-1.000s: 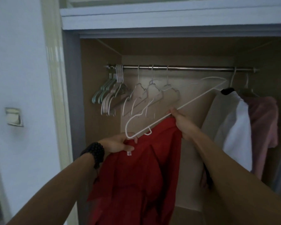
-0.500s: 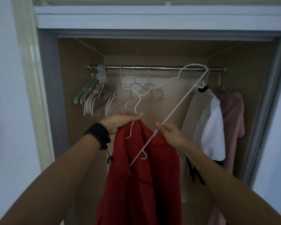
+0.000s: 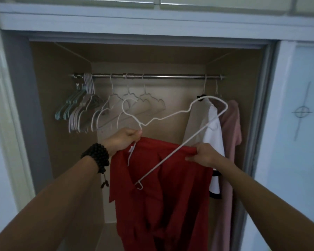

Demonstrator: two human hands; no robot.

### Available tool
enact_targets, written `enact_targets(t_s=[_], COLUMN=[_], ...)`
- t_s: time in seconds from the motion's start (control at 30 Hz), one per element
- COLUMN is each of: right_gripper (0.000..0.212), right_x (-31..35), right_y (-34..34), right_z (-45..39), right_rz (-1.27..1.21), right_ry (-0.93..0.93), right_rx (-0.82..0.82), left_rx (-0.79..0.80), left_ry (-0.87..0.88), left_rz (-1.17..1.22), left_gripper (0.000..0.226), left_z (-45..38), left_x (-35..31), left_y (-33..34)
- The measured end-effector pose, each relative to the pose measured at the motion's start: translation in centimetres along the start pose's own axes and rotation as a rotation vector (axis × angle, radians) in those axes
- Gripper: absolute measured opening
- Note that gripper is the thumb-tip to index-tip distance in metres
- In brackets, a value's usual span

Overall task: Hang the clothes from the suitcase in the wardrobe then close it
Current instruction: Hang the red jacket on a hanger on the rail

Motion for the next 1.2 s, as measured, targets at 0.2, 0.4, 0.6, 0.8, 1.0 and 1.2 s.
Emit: enact_targets(t_s=[0.2, 0.4, 0.6, 0.8, 1.0, 1.2], right_gripper=[0.020, 0.031, 0.028, 0.034, 0.039, 0.046], right_x=[-2.4, -1.4, 2.2, 1.9, 0.7, -0.2], right_y=[-4.6, -7.5, -6.9, -3.8, -1.6, -1.0], right_z=[0.8, 0.8, 0.6, 2.2, 1.4, 0.5], right_rz=[-0.228, -0.145, -0.039, -0.122, -0.068, -0.041], right_ry=[0.052, -0.067, -0.197, -0.181, -0.167, -0.155], right_rx=[-0.188, -0.355, -0.417, -0.176, -0.093, -0.097], left_rx=[-0.001, 0.017, -0.007, -0.096, -0.093, -0.006], left_ry=[0.105, 0.173, -0.037, -0.044, 0.018, -0.165], left_rz=[-0.331, -0.671, -1.059, -0.833, -0.664, -0.018], left_gripper=[0.044, 0.047, 0.042, 0.039, 0.040, 0.058], left_z=[1.2, 2.9, 2.7, 3.0, 3.3, 2.9], left_x=[2.4, 3.0, 3.7, 3.8, 2.9, 1.7], left_y=[-0.7, -1.3, -0.9, -3.4, -3.6, -3.3])
Point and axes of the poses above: each hand's wrist, its own z-axis away from the middle knuckle, its own y-axis out of the palm, x = y × z, the point moved 6 cm from there along -z, towards the middle knuckle, and after that the axes turned 14 degrees about -z, right-handed, at the moved point
